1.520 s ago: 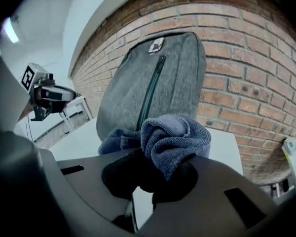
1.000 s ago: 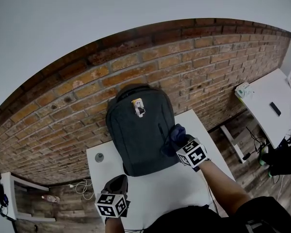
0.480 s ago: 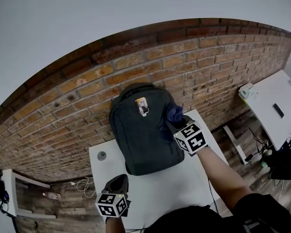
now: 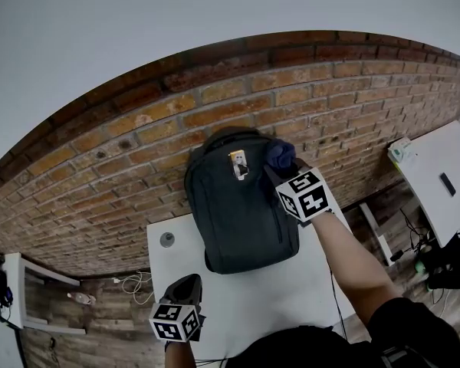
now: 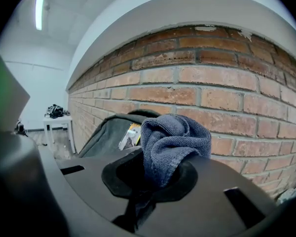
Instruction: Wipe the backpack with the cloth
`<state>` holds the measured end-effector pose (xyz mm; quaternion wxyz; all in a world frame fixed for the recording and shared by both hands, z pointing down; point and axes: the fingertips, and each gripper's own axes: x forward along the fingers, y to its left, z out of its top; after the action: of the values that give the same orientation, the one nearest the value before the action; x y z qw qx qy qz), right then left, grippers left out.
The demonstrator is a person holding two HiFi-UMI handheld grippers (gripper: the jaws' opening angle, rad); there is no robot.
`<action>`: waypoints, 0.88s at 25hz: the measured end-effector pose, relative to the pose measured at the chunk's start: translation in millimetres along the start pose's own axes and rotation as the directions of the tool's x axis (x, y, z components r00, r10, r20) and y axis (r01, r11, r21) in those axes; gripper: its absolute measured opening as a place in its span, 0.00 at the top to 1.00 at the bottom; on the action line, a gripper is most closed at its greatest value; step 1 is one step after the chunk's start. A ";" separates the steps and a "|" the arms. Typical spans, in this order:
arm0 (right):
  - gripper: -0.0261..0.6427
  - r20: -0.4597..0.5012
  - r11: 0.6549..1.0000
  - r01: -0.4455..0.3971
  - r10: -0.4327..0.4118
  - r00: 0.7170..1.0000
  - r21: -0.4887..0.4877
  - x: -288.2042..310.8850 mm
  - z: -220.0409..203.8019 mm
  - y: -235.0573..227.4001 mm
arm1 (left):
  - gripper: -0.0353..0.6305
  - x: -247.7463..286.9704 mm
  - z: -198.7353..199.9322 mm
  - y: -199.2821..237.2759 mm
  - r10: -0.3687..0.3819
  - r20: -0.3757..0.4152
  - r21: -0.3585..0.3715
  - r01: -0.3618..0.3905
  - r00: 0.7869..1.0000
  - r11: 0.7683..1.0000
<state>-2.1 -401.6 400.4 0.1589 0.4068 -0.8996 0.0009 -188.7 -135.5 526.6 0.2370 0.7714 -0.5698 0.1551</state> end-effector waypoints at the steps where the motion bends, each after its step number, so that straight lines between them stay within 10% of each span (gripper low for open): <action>1: 0.91 0.004 1.000 0.004 -0.004 1.000 -0.007 1.7 4.0 -0.7 | 0.96 0.1 -0.9 0.5 0.001 -0.001 -0.002 -0.001 1.000 1.000; 22: 0.91 -0.179 0.990 -0.073 0.051 0.983 -0.120 48.7 12.3 25.5 | 0.96 -4.7 -11.4 7.9 0.016 -0.001 -0.031 -0.016 1.000 0.999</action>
<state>-54.4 -421.8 406.0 0.2628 0.3661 -0.8926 -0.0153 -197.2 -127.4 535.3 0.2480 0.7630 -0.5783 0.1482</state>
